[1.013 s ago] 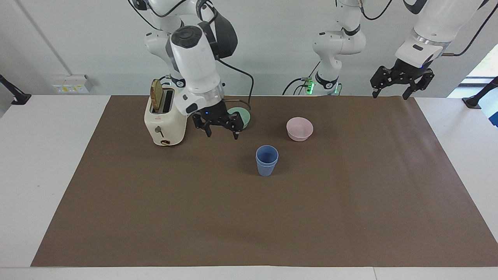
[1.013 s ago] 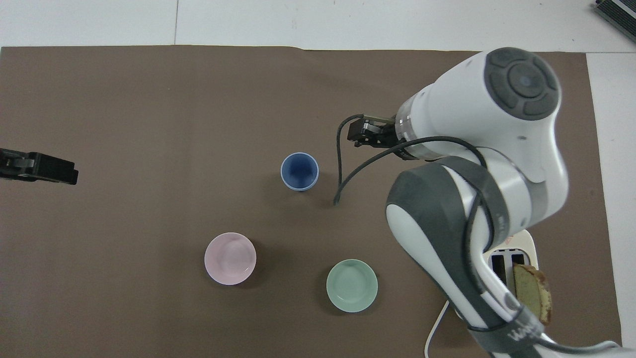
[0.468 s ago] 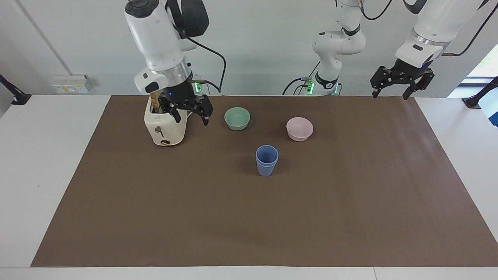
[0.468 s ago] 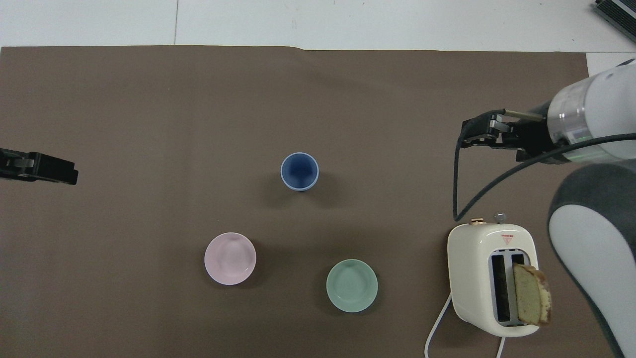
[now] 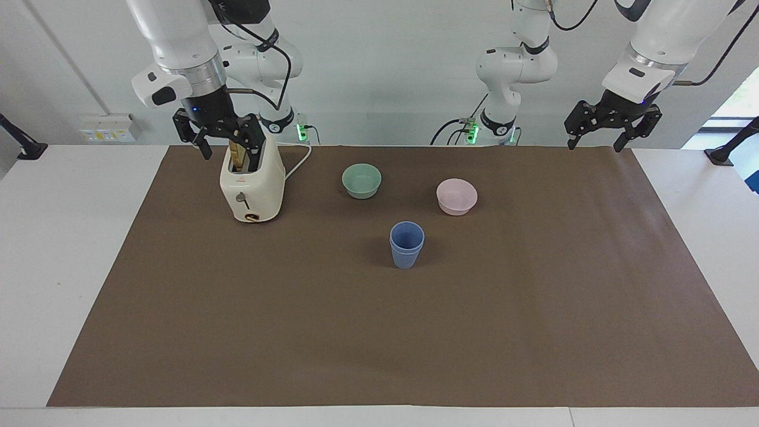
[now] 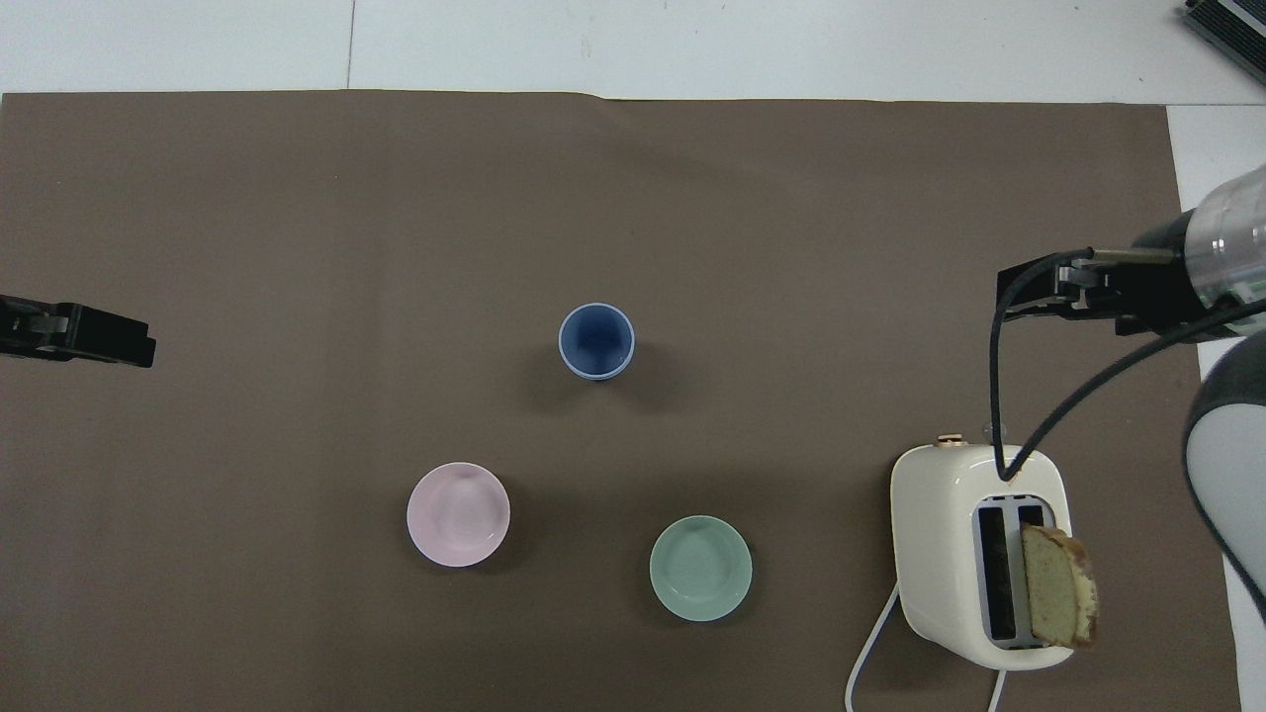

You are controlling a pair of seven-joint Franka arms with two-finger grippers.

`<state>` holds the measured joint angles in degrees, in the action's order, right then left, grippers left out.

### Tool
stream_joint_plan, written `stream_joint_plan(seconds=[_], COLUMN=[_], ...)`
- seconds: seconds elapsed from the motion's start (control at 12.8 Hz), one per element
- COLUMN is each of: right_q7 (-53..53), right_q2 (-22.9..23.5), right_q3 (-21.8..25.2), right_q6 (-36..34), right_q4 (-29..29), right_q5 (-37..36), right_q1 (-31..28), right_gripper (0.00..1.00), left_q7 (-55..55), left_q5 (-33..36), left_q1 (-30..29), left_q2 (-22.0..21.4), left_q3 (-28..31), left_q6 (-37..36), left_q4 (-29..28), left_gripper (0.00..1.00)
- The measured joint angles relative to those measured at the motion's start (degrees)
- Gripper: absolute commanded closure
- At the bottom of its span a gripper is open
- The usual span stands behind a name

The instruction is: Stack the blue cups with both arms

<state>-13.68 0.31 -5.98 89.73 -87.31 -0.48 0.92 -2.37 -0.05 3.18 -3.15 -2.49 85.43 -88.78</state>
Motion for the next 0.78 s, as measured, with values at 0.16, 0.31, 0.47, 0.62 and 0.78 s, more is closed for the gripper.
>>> stream_joint_plan(seconds=[0.16,0.31,0.47,0.62,0.78], right_q7=[0.94,1.02,1.09,1.11,1.12], right_q2=[-0.45,-0.46,-0.38,0.55,1.35], right_q3=[0.00,0.00,0.00,0.00,0.00], right_q6=[0.00,-0.01,-1.51,-4.81,-5.52], right_q4=[-0.56,-0.52,0.39,2.98,4.39], right_q5=[-0.45,-1.27,-1.39,-1.44,-1.44], right_q1=[-0.31,-0.42,-0.57,-0.61,-0.63], right_gripper=[0.00,0.00,0.00,0.00,0.00], left_q7=[0.00,0.00,0.00,0.00,0.00], left_q5=[0.00,0.00,0.00,0.00,0.00], left_q1=[0.00,0.00,0.00,0.00,0.00], left_q2=[0.00,0.00,0.00,0.00,0.00], left_q3=[0.00,0.00,0.00,0.00,0.00], left_q6=[0.00,0.00,0.00,0.00,0.00], left_q4=[0.00,0.00,0.00,0.00,0.00], left_gripper=[0.00,0.00,0.00,0.00,0.00])
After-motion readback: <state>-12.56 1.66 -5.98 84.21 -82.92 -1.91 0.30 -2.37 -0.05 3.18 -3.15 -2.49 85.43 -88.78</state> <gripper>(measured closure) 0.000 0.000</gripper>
